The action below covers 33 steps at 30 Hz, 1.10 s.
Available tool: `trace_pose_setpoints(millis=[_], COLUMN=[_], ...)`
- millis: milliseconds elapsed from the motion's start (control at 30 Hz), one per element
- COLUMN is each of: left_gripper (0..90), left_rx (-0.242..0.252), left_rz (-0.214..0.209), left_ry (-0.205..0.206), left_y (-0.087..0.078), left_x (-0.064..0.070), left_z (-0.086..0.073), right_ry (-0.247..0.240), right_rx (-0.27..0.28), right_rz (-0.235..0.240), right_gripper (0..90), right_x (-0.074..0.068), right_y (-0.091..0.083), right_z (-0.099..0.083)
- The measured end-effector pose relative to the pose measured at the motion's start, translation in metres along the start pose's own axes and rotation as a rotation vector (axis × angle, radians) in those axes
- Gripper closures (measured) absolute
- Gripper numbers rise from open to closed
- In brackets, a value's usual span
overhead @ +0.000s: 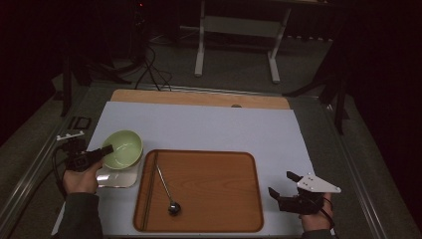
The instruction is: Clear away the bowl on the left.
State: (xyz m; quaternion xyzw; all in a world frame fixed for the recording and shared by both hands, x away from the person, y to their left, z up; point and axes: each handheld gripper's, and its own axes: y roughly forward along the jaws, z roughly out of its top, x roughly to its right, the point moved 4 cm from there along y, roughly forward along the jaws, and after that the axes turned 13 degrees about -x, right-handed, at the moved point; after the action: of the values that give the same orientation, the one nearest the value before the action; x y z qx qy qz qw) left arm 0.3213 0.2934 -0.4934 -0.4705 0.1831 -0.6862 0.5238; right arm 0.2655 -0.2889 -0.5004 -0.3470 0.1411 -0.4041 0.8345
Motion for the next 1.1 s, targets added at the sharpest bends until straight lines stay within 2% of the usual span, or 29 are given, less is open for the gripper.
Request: trace_pose_setpoints(millis=[200,467,633,833,1100], left_gripper=[82.3,82.3,82.2,82.1,82.0], left_rx=[-0.020,-0.064,-0.097,-0.134,-0.176], left_rz=[-0.019,-0.057,-0.062,-0.091,-0.106], left_ry=[0.028,0.074,0.116,0.147,0.189], left_y=[0.004,0.013,0.022,0.033,0.044], left_x=[0.010,0.033,0.047,0.062,0.078], left_z=[-0.002,-0.007,-0.012,-0.018,-0.025], right_ry=[0.001,0.002,0.003,0.003,0.002], right_rx=[0.001,0.000,0.001,0.003,0.000], right_rz=[0.000,0.000,0.000,0.001,0.001], right_gripper=[13.4,13.4,13.4,13.4,13.5], right_x=[0.000,0.001,0.001,0.001,0.001], right_y=[0.000,0.000,-0.001,-0.001,-0.001], right_z=[0.000,0.000,0.000,0.000,0.000])
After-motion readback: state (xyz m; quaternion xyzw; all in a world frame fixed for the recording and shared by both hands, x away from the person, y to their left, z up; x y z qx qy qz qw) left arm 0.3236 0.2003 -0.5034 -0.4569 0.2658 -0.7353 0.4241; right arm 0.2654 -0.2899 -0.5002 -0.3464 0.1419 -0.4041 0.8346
